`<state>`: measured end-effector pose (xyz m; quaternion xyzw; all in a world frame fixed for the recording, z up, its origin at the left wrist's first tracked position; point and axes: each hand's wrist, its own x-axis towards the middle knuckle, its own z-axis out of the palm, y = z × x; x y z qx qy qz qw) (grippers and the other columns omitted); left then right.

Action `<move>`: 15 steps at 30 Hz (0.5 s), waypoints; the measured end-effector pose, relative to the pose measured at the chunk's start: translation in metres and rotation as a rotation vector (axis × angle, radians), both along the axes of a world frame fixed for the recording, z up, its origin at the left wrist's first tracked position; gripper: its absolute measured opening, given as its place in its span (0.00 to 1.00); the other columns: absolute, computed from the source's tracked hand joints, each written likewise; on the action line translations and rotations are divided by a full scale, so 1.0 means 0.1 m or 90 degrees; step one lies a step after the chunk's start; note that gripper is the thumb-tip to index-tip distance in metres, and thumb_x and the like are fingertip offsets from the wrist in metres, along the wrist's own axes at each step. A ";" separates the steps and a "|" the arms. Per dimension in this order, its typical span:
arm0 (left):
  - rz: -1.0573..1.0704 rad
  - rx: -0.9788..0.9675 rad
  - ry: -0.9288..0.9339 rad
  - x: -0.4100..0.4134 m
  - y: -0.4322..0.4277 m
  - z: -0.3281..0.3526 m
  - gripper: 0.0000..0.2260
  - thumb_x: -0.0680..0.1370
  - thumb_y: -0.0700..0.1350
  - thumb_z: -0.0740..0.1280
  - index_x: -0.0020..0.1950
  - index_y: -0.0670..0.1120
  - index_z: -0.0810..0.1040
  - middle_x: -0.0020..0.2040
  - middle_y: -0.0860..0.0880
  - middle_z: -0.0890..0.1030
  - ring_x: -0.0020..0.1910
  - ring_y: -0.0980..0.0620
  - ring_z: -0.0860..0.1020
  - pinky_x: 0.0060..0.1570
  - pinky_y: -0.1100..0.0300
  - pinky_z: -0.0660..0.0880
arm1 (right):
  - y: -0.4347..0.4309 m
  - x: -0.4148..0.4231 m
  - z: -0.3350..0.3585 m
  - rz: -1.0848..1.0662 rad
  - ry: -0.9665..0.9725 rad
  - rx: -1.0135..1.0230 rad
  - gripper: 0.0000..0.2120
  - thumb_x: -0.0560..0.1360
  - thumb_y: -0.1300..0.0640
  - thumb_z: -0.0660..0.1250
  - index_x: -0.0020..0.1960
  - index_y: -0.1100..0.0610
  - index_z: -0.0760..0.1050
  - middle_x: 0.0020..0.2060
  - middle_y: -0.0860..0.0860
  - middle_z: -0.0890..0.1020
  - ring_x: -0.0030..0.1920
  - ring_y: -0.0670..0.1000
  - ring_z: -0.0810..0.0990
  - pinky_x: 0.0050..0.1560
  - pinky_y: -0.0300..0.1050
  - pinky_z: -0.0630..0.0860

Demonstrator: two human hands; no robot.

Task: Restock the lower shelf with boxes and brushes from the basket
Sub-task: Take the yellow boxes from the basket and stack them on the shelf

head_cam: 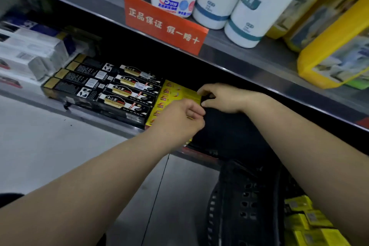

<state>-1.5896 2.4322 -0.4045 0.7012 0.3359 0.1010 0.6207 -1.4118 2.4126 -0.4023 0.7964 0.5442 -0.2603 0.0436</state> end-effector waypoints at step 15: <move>-0.415 0.501 -0.156 0.34 -1.36 0.31 0.07 0.77 0.52 0.64 0.53 0.55 0.76 0.47 0.60 0.75 0.53 0.59 0.71 0.61 0.69 0.59 | -2.95 0.01 0.48 -0.352 0.115 0.236 0.09 0.75 0.65 0.65 0.50 0.53 0.76 0.42 0.45 0.80 0.41 0.42 0.77 0.42 0.26 0.71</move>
